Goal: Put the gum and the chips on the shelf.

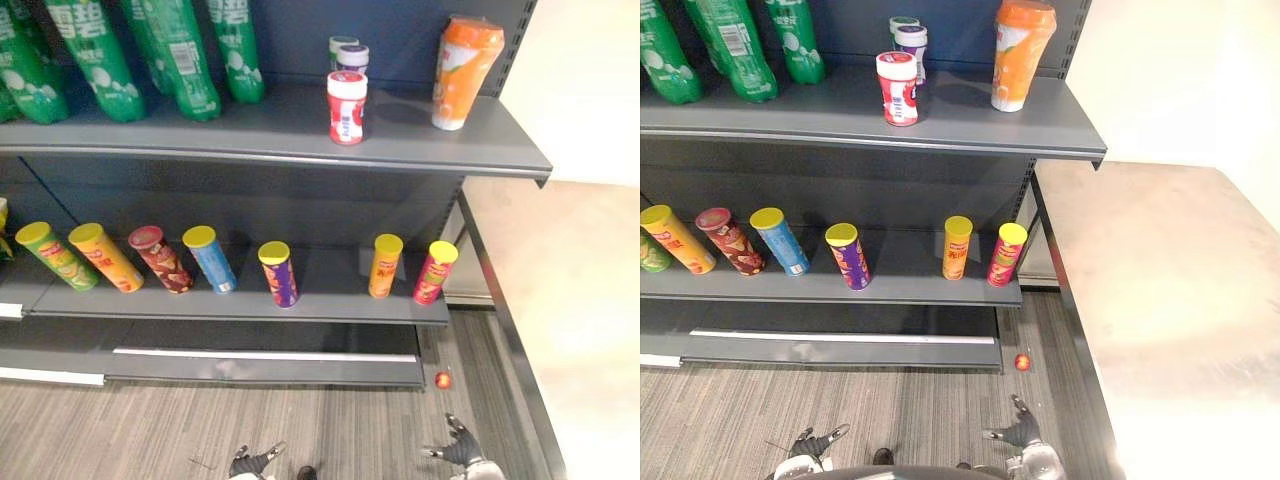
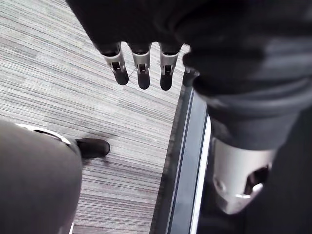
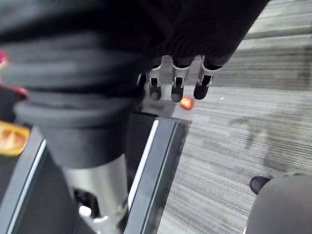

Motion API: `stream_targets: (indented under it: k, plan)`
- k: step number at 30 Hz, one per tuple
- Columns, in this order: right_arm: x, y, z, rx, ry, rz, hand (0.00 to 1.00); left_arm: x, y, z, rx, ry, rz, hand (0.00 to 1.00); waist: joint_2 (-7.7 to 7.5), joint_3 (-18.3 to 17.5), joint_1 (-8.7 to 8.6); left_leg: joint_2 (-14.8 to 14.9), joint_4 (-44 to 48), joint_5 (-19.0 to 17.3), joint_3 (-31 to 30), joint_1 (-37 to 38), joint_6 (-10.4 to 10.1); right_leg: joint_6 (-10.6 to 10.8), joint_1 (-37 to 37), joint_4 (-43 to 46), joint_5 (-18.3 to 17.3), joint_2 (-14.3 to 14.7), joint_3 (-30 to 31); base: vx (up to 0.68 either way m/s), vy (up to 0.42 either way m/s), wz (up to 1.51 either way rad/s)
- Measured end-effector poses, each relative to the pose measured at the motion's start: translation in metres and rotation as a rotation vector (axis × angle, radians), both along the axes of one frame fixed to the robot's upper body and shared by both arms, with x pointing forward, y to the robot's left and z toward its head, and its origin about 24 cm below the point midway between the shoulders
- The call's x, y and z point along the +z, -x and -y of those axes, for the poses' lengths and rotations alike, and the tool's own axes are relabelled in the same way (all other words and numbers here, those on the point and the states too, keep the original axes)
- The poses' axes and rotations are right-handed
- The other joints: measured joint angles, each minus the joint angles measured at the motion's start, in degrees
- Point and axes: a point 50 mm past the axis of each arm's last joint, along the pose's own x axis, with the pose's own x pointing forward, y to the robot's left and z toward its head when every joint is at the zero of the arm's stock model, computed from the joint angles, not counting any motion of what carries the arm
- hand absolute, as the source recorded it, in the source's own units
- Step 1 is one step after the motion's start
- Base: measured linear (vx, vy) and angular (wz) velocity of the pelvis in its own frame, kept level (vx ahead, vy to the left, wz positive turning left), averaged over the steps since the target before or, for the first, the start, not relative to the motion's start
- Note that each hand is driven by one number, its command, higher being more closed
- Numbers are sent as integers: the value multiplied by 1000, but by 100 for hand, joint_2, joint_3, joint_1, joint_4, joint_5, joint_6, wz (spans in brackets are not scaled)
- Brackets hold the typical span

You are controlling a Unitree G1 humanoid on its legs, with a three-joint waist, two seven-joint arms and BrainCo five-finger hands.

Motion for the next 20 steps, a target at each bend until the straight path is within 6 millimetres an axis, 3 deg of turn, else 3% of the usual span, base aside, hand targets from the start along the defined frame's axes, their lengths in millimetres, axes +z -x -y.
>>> stream_targets:
  k: [3,6,10,20]
  plan:
    - [-10,24,19,-207,4,-123,0,-2,4,2,-3,19,-11,0,40,-5,-17,-63,-9,-43,1,122,34,16,169,-91,10,-50,-7,59,45,2]
    - [-15,52,25,-354,-5,-217,0,-2,5,2,-7,33,-7,0,70,-4,-18,-91,-13,-70,4,144,49,24,211,-139,13,-75,-7,39,28,0]
    - [-19,74,25,-451,-22,-301,0,-3,6,4,-12,47,-9,0,101,-4,-31,-106,-15,-99,0,172,64,29,277,-193,13,-87,-21,37,11,1]
    - [-21,83,24,-593,-77,-313,0,-4,8,5,19,95,0,0,135,0,-38,-108,-15,-134,32,181,49,53,314,-247,33,-84,-7,23,1,-1]
